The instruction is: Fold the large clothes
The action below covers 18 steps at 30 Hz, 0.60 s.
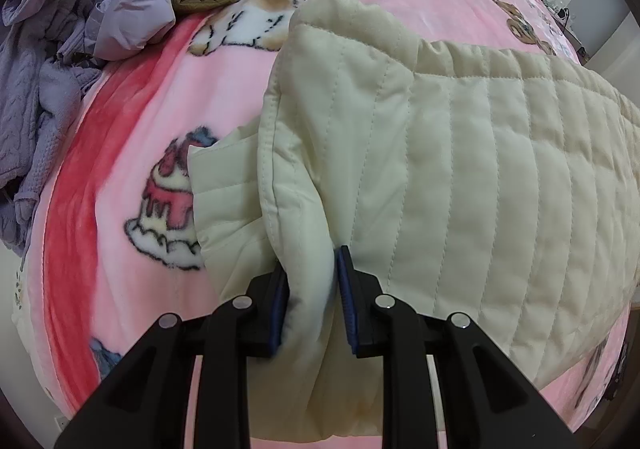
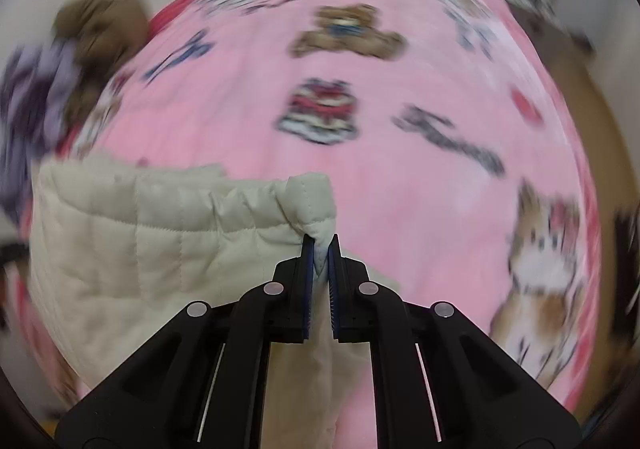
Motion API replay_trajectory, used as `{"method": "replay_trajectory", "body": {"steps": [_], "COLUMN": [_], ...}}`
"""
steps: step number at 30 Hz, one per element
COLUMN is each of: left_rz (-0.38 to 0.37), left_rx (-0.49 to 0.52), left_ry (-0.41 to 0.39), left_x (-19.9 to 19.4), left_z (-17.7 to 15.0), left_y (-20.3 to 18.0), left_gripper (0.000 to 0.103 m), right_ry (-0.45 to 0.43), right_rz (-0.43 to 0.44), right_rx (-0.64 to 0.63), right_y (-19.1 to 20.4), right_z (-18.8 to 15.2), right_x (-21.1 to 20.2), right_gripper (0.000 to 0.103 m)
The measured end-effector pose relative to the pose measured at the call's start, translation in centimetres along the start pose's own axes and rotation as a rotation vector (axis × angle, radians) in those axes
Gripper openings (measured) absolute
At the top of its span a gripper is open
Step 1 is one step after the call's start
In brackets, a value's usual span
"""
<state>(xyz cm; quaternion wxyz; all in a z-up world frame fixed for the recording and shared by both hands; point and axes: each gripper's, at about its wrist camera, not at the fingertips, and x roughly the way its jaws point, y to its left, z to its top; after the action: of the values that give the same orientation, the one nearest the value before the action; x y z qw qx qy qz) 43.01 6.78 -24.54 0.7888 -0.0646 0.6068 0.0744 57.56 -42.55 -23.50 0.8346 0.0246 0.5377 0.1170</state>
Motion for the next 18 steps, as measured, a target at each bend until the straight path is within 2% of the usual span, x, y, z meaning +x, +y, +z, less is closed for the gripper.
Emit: {"method": "replay_trajectory", "body": {"steps": [3,4,5,6,7,8,10,12,13,14,16,18], "left_rz": [0.011,0.016,0.024,0.029,0.031,0.034,0.034,0.027,0.025,0.022,0.017,0.024], "left_rx": [0.002,-0.001,-0.005,-0.008,-0.011,-0.009,-0.004,-0.006,-0.004,-0.001,-0.01,-0.008], "left_ry": [0.004,0.008,0.019,0.021,0.022,0.023,0.019,0.002,-0.015,-0.042,-0.089,-0.145], "left_x": [0.1,0.1,0.3,0.4,0.4,0.4,0.4,0.1,-0.3,-0.8,-1.8,-2.9], "left_z": [0.2,0.2,0.3,0.4,0.4,0.5,0.5,0.4,0.3,0.3,0.1,0.3], "left_y": [-0.1,-0.2,-0.2,-0.3,-0.3,-0.3,-0.3,0.0,0.0,0.3,0.9,1.7], "left_gripper": [0.025,0.025,0.025,0.025,0.025,0.026,0.026,0.026,0.027,0.032,0.045,0.066], "right_ry": [0.083,0.094,0.103,0.14,0.161,0.145,0.069,0.012,-0.005,-0.013,-0.019,-0.004], "right_rz": [-0.023,-0.053,-0.141,-0.192,-0.129,-0.102,-0.07,-0.066,-0.039,-0.011,-0.01,0.002], "right_rx": [0.154,0.18,0.202,0.245,0.309,0.352,0.371,0.32,0.301,0.278,0.217,0.164], "right_y": [-3.2,-3.7,-4.1,-5.0,-5.9,-6.2,-6.2,-5.4,-5.1,-4.8,-4.1,-3.6], "right_z": [-0.7,-1.0,-1.4,-2.1,-2.6,-3.0,-3.4,-3.6,-3.7,-3.8,-3.8,-4.0], "right_x": [3.1,4.0,4.7,6.0,6.7,6.6,5.0,3.1,2.3,1.3,-0.1,-0.7], "right_gripper": [0.004,0.0,0.0,0.0,0.0,0.0,0.001,0.011,0.042,0.068,0.067,0.067]}}
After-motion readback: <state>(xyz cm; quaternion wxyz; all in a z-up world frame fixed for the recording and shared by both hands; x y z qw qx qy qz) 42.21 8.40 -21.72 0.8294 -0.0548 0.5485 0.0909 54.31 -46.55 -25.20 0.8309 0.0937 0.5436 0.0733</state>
